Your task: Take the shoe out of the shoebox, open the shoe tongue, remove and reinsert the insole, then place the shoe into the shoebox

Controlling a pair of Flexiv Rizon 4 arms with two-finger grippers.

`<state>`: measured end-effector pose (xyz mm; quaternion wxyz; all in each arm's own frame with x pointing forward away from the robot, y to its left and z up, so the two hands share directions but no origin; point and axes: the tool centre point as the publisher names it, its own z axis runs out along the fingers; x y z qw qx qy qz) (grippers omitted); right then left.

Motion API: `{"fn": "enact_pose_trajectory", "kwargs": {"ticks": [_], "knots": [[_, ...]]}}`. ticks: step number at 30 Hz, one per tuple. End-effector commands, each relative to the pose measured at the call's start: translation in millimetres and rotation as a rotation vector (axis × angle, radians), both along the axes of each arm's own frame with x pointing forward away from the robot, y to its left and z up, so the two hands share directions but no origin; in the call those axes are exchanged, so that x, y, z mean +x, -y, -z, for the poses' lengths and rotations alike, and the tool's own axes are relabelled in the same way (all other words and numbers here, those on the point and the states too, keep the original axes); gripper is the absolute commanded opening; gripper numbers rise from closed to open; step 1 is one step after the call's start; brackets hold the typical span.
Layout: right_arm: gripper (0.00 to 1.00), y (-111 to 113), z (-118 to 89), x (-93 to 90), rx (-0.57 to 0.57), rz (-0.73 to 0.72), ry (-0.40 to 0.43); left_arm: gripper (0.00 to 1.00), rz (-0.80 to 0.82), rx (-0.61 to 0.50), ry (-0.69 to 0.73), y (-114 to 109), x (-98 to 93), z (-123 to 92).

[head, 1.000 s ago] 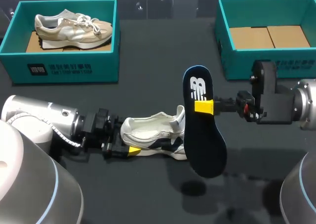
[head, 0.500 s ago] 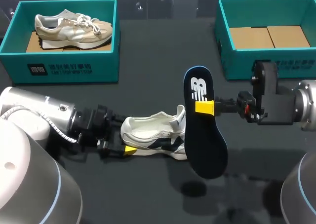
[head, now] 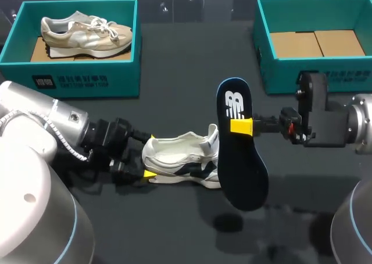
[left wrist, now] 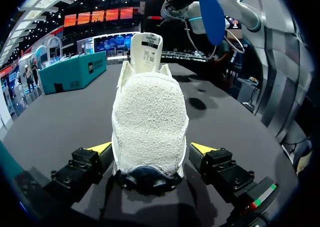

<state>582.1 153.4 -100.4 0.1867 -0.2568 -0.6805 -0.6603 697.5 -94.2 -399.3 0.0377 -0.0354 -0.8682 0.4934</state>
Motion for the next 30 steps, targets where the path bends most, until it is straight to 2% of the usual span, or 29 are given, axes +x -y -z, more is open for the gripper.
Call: {"fn": "enact_pose_trajectory", "kwargs": {"ticks": [1,9,12,27,30], "knots": [[0.00,-1.0,0.8,-1.8,-0.001,0.004,0.001,1.00,0.000,0.002,0.001,-0.3,-1.0,0.2],[0.00,-1.0,0.8,-1.8,-0.001,0.004,0.001,1.00,-0.047,0.238,0.047,4.3,0.4,-7.8],[0.00,-1.0,0.8,-1.8,-0.001,0.004,0.001,1.00,-0.103,0.416,0.124,0.5,-0.2,-21.6],[0.00,-1.0,0.8,-1.8,-0.001,0.004,0.001,1.00,-0.103,0.416,0.124,0.5,-0.2,-21.6],[0.00,-1.0,0.8,-1.8,-0.001,0.004,0.001,1.00,-0.108,0.514,0.085,7.1,5.9,-24.7]]}}
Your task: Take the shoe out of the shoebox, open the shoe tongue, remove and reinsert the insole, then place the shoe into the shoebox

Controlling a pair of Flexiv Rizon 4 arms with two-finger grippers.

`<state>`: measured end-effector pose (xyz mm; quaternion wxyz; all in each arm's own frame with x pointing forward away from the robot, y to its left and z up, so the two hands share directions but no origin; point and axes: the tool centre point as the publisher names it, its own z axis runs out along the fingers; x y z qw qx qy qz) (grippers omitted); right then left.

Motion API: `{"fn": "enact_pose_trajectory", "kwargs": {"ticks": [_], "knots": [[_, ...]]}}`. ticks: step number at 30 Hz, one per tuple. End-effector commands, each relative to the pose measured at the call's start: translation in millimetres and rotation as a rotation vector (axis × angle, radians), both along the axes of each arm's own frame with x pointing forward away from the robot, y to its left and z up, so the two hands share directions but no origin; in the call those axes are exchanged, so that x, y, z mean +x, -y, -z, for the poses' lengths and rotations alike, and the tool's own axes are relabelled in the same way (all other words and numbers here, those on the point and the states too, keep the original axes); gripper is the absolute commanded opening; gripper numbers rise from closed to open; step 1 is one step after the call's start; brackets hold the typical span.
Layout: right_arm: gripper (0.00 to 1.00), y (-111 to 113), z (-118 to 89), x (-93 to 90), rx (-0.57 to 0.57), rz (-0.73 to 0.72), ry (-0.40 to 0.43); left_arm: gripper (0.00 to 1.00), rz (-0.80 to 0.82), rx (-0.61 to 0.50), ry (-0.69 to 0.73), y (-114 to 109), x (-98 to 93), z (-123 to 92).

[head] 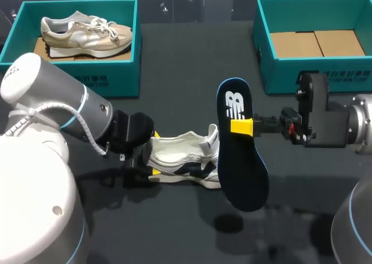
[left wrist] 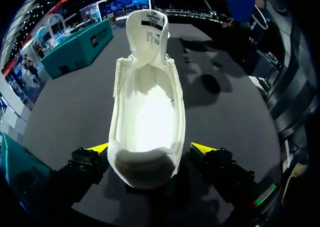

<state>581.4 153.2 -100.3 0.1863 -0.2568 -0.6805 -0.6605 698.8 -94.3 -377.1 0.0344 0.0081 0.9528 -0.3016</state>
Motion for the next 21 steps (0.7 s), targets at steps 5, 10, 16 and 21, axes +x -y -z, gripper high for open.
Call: {"fn": "enact_pose_trajectory", "kwargs": {"ticks": [5,10,16,21], "knots": [[0.00,-1.3,0.8,-1.2,-0.001,0.003,0.000,1.00,-0.026,0.202,-0.076,11.2,11.6,-11.7],[0.00,-1.3,0.8,-1.2,-0.001,0.003,0.000,1.00,-0.026,0.315,-0.045,13.6,14.8,-18.0],[0.00,-1.3,0.8,-1.2,-0.001,0.003,0.000,1.00,-0.032,0.381,-0.016,13.4,14.9,-19.5],[0.00,-1.3,0.8,-1.2,-0.001,0.003,0.000,1.00,-0.011,0.449,-0.002,15.4,11.2,-19.1]]}}
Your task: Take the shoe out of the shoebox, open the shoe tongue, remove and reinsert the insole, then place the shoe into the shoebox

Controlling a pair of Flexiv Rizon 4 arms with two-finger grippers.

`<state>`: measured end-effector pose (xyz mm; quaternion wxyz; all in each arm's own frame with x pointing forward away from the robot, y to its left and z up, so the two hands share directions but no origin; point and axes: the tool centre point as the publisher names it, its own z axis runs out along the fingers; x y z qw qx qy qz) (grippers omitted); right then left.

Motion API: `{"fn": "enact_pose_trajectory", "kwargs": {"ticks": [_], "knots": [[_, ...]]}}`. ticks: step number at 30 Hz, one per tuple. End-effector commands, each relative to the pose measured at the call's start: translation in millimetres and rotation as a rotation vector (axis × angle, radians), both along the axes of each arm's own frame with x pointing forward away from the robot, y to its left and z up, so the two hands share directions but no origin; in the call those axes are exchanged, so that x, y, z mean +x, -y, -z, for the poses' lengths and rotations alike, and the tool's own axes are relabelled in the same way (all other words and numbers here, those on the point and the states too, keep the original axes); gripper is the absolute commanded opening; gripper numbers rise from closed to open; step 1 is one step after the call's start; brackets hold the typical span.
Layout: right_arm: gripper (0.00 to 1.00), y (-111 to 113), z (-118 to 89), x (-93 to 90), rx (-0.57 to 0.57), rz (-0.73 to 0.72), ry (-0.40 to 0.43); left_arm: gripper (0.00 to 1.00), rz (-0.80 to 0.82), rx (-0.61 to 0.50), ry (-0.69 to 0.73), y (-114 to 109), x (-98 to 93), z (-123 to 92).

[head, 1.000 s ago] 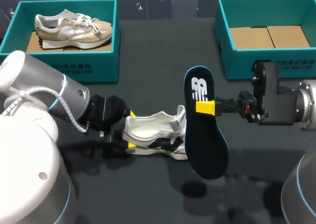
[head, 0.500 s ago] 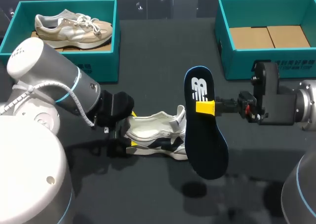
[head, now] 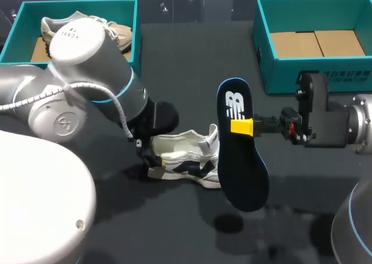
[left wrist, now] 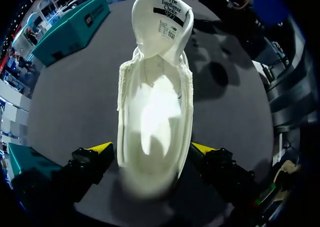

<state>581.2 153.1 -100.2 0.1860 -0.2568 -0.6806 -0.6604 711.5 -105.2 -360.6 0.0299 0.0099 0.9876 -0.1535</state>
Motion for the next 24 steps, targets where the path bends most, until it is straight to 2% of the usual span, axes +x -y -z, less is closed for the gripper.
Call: {"fn": "enact_pose_trajectory", "kwargs": {"ticks": [1,12,19,24], "knots": [[0.00,-1.3,0.9,-1.0,0.000,0.003,0.000,1.00,-0.003,0.155,0.003,4.8,-1.7,-2.0],[0.00,-1.3,0.9,-1.0,0.000,0.003,0.000,1.00,0.041,0.216,-0.010,7.6,-3.4,-1.4],[0.00,-1.3,0.9,-1.0,0.000,0.003,0.000,1.00,0.055,0.225,-0.011,12.3,0.2,-12.6],[0.00,-1.3,0.9,-1.0,0.000,0.003,0.000,1.00,0.050,0.210,0.019,25.4,10.0,-23.1]]}}
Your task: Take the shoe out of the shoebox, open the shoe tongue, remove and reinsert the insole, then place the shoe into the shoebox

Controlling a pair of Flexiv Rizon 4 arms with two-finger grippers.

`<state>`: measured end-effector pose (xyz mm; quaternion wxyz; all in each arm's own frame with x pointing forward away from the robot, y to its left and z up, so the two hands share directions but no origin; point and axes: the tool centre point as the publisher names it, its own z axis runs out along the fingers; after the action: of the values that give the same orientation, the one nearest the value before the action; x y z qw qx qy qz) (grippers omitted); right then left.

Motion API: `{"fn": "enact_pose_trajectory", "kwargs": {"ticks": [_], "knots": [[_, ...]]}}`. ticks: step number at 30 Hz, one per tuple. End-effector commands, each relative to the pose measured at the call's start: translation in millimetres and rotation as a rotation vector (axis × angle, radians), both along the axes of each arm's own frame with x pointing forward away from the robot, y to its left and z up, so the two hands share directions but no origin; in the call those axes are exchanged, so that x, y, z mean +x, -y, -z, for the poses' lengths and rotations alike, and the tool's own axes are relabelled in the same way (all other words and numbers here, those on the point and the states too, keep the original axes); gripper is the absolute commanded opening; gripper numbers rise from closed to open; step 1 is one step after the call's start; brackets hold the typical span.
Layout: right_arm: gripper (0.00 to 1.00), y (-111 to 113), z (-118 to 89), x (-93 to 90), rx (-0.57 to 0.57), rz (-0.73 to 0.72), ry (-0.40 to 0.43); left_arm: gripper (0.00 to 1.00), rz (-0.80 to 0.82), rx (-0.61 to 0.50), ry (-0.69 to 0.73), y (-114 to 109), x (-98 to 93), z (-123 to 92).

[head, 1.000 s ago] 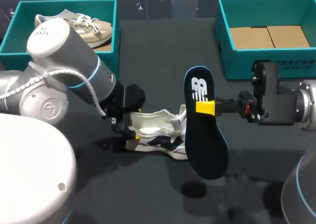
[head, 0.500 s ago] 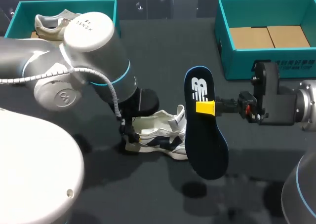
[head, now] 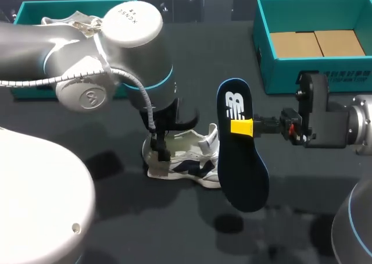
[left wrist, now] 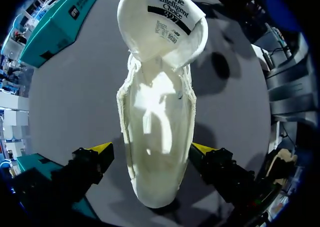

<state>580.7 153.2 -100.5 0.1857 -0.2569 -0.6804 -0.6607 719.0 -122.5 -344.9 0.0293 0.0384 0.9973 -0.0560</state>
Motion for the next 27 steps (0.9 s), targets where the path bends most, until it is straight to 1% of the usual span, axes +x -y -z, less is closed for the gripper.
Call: {"fn": "enact_pose_trajectory", "kwargs": {"ticks": [1,6,10,17,19,22,24,27], "knots": [[0.00,-1.3,0.6,-0.5,-0.001,0.002,-0.001,1.00,0.002,0.009,0.017,11.7,4.7,-8.7],[0.00,-1.3,0.6,-0.5,-0.001,0.002,-0.001,1.00,0.004,0.004,0.022,31.4,20.0,-9.6],[0.00,-1.3,0.6,-0.5,-0.001,0.002,-0.001,1.00,0.015,0.005,0.026,42.0,24.7,-7.8],[0.00,-1.3,0.6,-0.5,-0.001,0.002,-0.001,1.00,0.020,0.024,-0.014,62.9,38.2,13.8],[0.00,-1.3,0.6,-0.5,-0.001,0.002,-0.001,0.96,0.021,0.023,-0.024,67.1,41.1,19.4],[0.00,-1.3,0.6,-0.5,-0.001,0.002,-0.001,0.94,0.023,0.027,-0.043,70.9,43.5,28.1],[0.00,-1.3,0.6,-0.5,-0.001,0.002,-0.001,0.87,0.026,0.031,-0.062,71.9,43.4,32.7],[0.00,-1.3,0.6,-0.5,-0.001,0.002,-0.001,0.84,0.031,0.039,-0.078,70.4,39.3,36.0]]}}
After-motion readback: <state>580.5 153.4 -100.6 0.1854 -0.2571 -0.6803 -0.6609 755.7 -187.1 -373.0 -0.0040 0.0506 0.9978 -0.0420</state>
